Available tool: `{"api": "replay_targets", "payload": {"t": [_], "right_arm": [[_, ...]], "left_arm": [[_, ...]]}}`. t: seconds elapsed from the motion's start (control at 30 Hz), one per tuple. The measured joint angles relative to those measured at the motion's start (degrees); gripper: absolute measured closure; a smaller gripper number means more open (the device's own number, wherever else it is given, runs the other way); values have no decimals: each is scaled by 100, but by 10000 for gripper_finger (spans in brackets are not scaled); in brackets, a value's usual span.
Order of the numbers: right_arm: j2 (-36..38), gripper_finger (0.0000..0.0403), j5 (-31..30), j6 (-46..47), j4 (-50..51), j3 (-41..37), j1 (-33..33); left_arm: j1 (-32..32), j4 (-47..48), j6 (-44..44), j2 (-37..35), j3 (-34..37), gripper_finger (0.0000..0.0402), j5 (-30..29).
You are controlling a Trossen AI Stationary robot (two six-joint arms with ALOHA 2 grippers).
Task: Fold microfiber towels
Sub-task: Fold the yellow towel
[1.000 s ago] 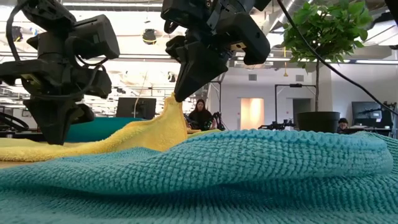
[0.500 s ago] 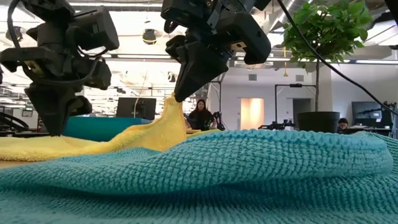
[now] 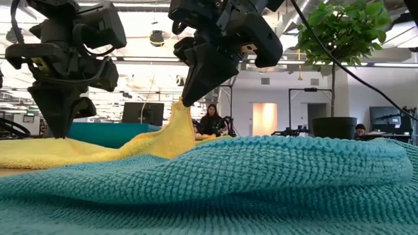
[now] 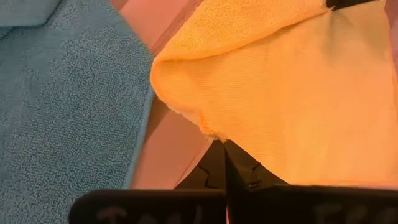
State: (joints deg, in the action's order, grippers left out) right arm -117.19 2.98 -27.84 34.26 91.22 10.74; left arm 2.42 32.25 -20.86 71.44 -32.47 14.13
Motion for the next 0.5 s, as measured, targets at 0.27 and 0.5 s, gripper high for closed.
{"api": "replay_targets", "payload": {"t": [0.27,0.5], "right_arm": [[0,396,-7,241,0,0,-90],[0,396,1,241,0,0,-114]], "left_arm": [[0,-22,-22,2,0,366,-54],[4,-24,127,4,0,315,-48]]}}
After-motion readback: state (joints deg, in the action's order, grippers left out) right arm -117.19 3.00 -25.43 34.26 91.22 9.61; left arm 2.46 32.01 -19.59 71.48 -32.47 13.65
